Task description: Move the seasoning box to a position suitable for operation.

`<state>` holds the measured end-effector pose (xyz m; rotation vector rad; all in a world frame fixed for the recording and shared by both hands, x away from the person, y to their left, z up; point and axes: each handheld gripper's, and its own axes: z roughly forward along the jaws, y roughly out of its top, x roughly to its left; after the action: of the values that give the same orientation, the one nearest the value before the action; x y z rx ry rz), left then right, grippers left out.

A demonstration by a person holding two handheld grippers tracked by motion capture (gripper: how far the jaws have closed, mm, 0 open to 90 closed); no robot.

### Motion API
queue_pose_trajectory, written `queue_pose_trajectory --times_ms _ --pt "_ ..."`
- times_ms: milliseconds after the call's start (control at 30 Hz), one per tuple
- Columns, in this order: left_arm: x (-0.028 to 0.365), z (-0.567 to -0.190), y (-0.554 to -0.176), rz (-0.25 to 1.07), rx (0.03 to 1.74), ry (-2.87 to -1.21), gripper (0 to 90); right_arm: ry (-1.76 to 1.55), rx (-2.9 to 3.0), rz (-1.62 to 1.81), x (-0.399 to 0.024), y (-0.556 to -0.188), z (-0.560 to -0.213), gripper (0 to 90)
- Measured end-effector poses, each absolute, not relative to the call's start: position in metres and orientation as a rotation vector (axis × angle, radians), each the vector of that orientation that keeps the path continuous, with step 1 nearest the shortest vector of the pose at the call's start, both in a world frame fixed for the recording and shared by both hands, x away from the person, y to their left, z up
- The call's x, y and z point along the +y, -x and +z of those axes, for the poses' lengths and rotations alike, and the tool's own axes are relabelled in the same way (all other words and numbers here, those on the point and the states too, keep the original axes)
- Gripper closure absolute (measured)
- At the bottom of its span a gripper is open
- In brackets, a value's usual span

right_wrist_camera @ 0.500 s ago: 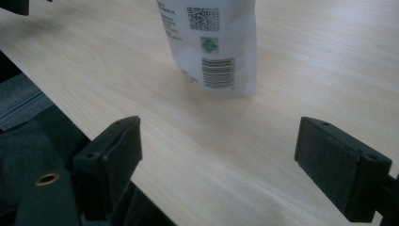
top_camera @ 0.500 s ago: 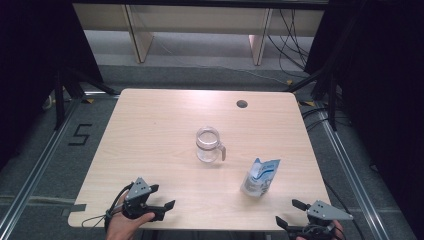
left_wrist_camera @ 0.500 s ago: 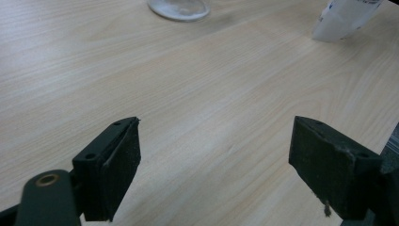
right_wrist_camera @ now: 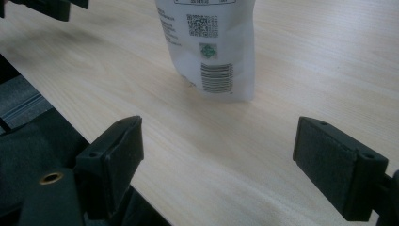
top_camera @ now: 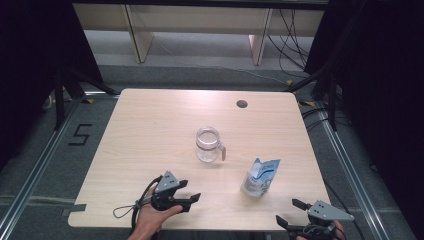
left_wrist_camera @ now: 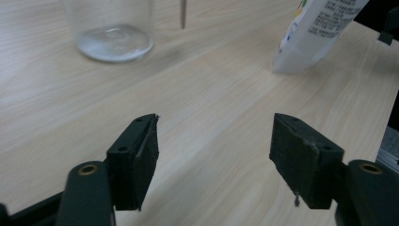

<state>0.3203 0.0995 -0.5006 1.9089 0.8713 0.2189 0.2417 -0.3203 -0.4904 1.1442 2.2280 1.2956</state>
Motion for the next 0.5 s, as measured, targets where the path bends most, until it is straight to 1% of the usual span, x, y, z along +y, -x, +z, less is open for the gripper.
queue_pose_trajectory --times_ms 33,67,167,233,267,333,367,500 --pt "0.1 -0.501 -0.32 0.219 0.871 -1.909 37.2 -1.18 2.231 1.297 -0.319 -0.24 -0.49 17.1" --pt "0.089 -0.502 -0.327 0.211 0.869 -1.897 38.9 -1.164 2.241 1.292 -0.319 -0.241 -0.491 17.0" --pt "0.079 -0.503 -0.334 0.205 0.874 -1.885 43.1 -1.181 2.253 1.294 -0.317 -0.24 -0.492 17.0" --pt "0.066 -0.503 -0.344 0.212 0.87 -1.884 46.0 -1.143 2.252 1.301 -0.318 -0.243 -0.492 17.0" --pt "0.066 -0.503 -0.344 0.212 0.87 -1.884 47.4 -1.14 2.251 1.296 -0.319 -0.243 -0.492 17.0" --pt "0.056 -0.503 -0.35 0.221 0.866 -1.888 48.3 -1.153 2.251 1.299 -0.32 -0.242 -0.492 17.1" --pt "0.048 -0.502 -0.357 0.248 0.84 -1.902 48.5 -1.153 2.241 1.307 -0.32 -0.243 -0.493 17.0" --pt "0.039 -0.501 -0.367 0.271 0.847 -1.891 51.8 -1.138 2.242 1.308 -0.32 -0.243 -0.493 17.0"
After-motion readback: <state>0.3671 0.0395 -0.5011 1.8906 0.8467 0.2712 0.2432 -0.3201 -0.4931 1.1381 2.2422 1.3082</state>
